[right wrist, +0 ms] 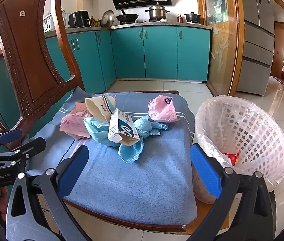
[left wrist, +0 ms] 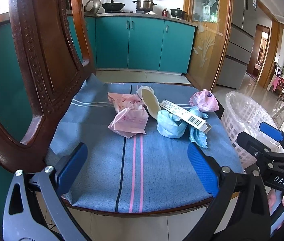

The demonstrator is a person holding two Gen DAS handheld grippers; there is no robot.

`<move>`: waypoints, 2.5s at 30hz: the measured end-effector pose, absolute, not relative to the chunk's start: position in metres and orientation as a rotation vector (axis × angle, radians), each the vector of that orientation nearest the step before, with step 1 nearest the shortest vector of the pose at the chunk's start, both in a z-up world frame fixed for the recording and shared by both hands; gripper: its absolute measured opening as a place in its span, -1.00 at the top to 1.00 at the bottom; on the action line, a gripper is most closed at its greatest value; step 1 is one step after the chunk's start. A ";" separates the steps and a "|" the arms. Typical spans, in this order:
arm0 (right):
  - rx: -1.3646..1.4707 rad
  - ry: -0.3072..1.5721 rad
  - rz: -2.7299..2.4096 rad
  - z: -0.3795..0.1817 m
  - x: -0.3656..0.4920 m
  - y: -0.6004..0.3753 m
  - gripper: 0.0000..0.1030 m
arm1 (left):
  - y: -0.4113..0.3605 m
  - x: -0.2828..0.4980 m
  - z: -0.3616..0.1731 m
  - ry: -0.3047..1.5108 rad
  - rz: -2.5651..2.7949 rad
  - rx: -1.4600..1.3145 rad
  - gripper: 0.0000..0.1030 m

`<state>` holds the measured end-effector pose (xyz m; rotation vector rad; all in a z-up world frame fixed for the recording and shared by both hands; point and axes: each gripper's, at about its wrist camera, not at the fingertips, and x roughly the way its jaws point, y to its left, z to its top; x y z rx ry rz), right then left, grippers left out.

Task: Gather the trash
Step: 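Reach the right tool to the white ointment box and grasp it, then grasp the white paper cup with the left tool while the right tool holds the box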

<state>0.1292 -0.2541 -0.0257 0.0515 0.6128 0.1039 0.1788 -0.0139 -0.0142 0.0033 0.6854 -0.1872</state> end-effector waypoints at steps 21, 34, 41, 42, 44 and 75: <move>-0.429 0.671 0.116 -0.056 0.177 -0.206 -0.92 | -0.010 0.179 -0.011 0.683 -0.185 -0.019 -0.93; -0.576 0.724 0.122 -0.085 0.216 -0.191 0.45 | -0.005 0.184 -0.014 0.699 -0.171 -0.024 -0.93; -0.379 0.678 0.164 -0.045 0.201 -0.213 0.61 | -0.005 0.198 -0.018 0.688 -0.155 0.003 -0.93; -0.331 0.674 0.174 -0.038 0.198 -0.220 0.62 | -0.006 0.202 -0.019 0.684 -0.153 0.015 -0.93; -0.256 0.665 0.192 -0.027 0.192 -0.229 0.64 | -0.010 0.213 -0.021 0.679 -0.157 0.033 -0.93; -0.023 0.607 0.232 -0.004 0.188 -0.267 0.66 | -0.036 0.314 -0.016 0.650 -0.259 0.037 0.93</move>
